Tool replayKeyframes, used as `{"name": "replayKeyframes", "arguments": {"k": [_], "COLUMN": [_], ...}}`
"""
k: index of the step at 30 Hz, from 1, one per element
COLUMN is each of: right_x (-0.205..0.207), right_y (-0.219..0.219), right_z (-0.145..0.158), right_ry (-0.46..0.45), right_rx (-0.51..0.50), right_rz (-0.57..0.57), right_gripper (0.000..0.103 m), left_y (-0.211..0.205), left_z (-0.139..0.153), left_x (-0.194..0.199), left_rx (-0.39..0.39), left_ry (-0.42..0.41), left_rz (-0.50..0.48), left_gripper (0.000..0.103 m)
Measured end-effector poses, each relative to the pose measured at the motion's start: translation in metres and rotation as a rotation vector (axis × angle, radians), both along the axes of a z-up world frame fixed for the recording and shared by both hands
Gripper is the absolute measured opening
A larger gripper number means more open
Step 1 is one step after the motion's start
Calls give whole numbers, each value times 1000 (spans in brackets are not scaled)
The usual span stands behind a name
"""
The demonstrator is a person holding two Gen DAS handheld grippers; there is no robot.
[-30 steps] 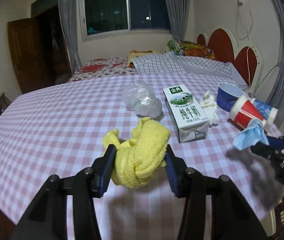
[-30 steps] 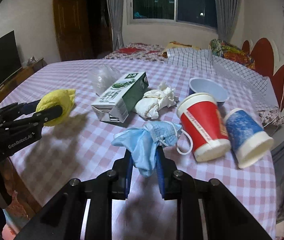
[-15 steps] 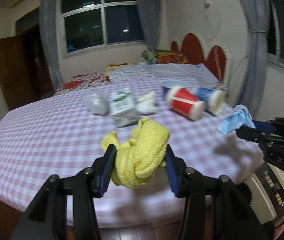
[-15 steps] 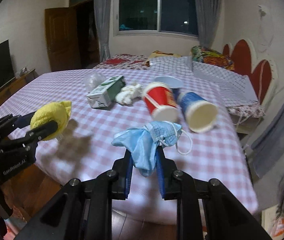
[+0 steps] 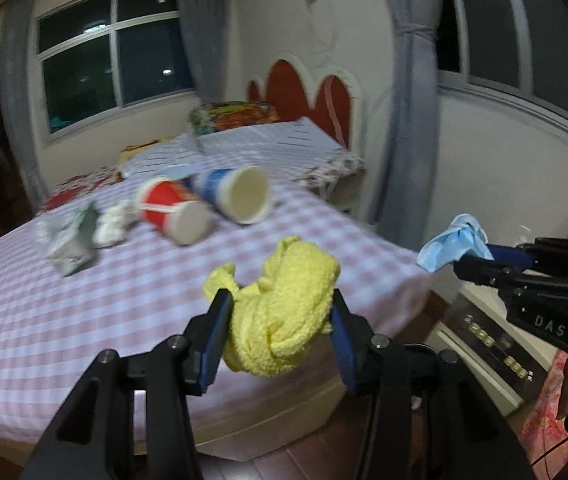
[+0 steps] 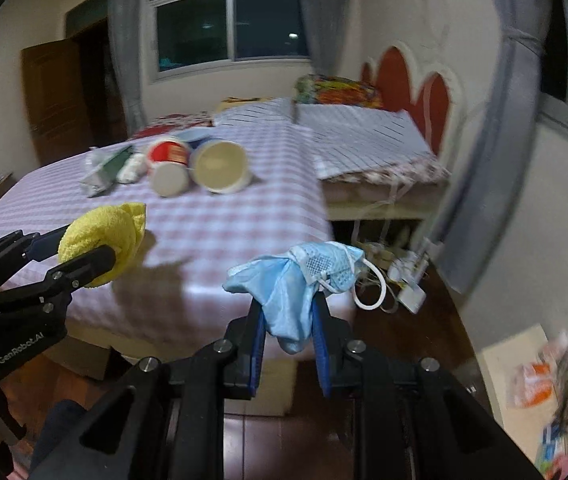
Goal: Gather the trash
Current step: 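Carry the yellow cloth and blue mask over the black trash bin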
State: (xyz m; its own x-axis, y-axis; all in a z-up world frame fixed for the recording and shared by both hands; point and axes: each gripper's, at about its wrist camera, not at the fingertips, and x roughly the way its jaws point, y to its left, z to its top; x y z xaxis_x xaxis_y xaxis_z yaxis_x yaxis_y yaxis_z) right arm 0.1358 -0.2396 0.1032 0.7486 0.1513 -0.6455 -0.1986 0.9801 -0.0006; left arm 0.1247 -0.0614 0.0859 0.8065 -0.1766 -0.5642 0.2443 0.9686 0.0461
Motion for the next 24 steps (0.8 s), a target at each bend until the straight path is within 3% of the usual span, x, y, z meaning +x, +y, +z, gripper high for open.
{"name": "replayKeyframes", "arguments": {"k": [14, 24], "right_x": [-33, -33], "right_y": [-140, -211], "right_z": [-52, -111], "right_ry": [91, 187], "right_rx": [18, 52], "right_rz": [-218, -308], "right_gripper": [23, 23], "left_y": [-141, -212], "left_z": [-37, -90], "left_x": [-4, 11], "left_rx": [15, 51], "left_ry": [79, 186], "left_rz": [-229, -331], "left_gripper": [48, 44]}}
